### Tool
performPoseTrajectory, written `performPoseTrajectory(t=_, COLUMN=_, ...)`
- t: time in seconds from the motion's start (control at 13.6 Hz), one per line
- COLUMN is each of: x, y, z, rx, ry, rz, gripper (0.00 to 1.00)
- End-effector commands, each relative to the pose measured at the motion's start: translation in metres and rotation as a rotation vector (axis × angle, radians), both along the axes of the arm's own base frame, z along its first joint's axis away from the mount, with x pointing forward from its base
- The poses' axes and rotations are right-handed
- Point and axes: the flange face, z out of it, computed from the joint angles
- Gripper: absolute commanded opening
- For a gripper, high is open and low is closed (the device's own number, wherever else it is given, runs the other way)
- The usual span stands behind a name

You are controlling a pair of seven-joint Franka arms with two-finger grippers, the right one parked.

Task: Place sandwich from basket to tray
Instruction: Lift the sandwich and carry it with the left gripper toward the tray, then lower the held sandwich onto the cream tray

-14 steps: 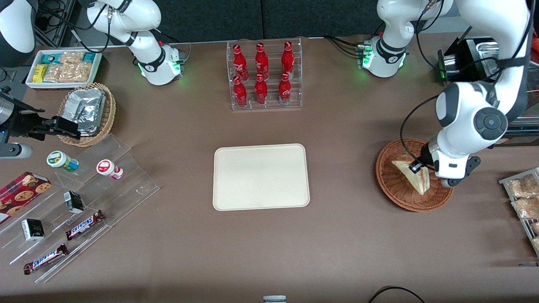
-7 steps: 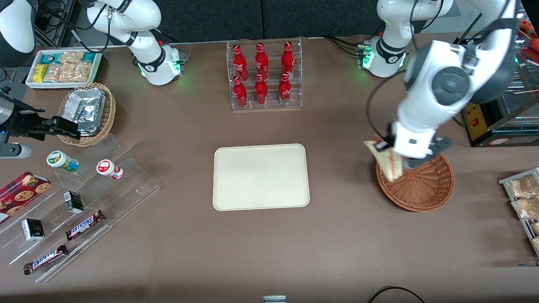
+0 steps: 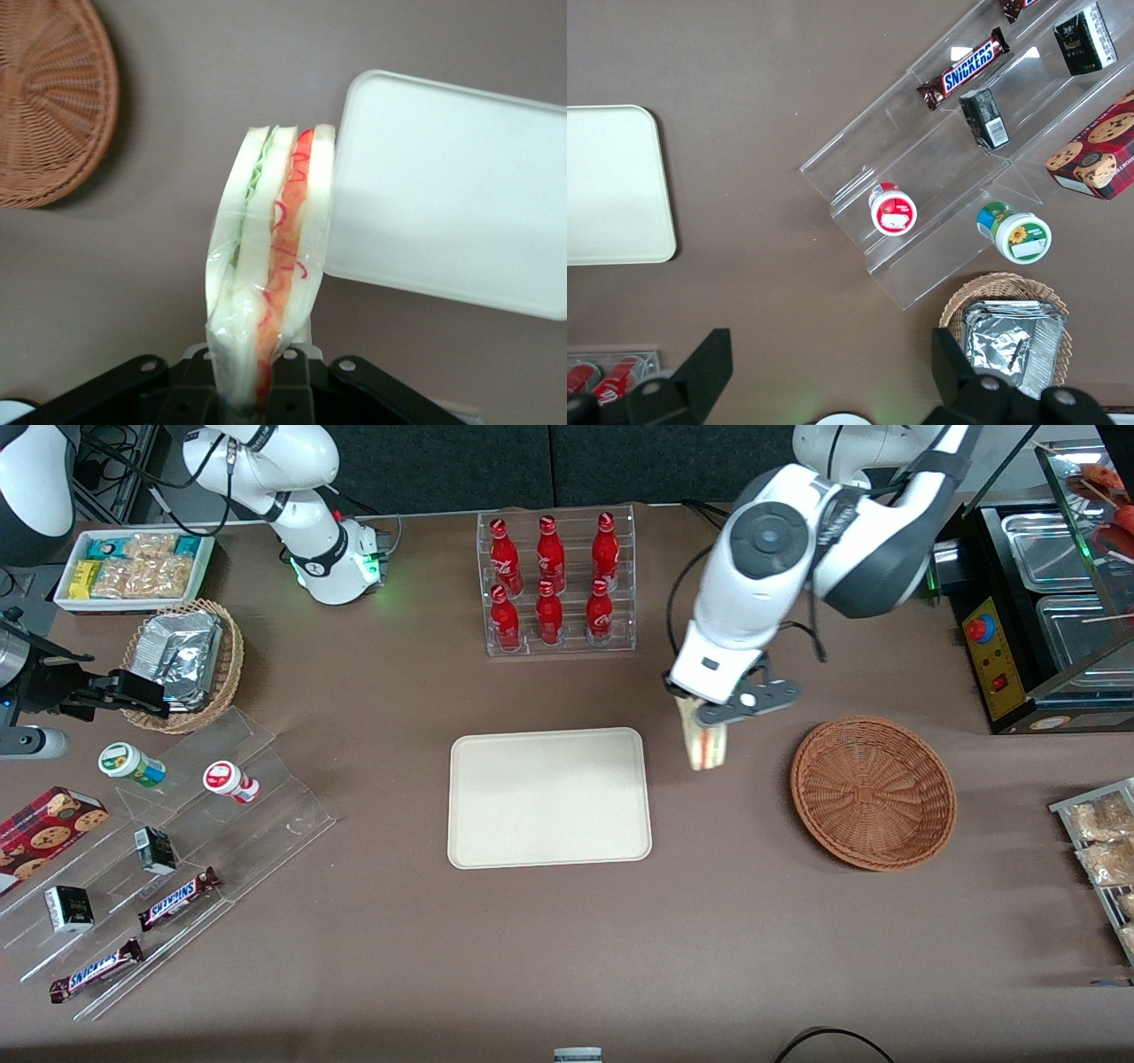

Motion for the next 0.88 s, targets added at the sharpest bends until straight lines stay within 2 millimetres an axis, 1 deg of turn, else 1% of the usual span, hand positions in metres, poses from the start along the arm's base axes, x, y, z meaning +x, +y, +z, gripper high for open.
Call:
performPoseTrajectory(t=0.0, x=-0.006, y=-0.033, z=-0.005, rx=0.006, ry=-0.005, rz=-0.081, gripper=0.16)
performPoseTrajectory(t=0.22, x=-0.012, y=-0.065, z=-0.035, rx=-0.019, ry=-0.014, rz=-0.129, gripper=0.16)
performPoseTrajectory(t=0.29, x=-0.027, y=-0.089, z=-0.050, rx=0.003, ry=-0.026, rz=-0.156, gripper=0.16)
performPoseTrajectory(t=0.37, x=-0.030, y=-0.101, z=-0.059, rx=0.012, ry=-0.029, rz=-0.163, gripper=0.15)
performPoseTrajectory(t=0.44, x=-0.022, y=-0.109, z=-0.068, rx=0.002, ry=-0.022, rz=-0.147, gripper=0.15)
performPoseTrajectory(t=0.59, x=-0.024, y=-0.139, z=-0.078, rx=-0.002, ry=-0.044, rz=-0.138, gripper=0.15)
performPoseTrajectory(t=0.66, x=-0.019, y=-0.145, z=-0.091, rx=0.009, ry=-0.049, rz=-0.123, gripper=0.15)
performPoseTrajectory(t=0.81, x=-0.017, y=-0.156, z=-0.117, rx=0.031, ry=-0.053, rz=-0.129, gripper=0.15)
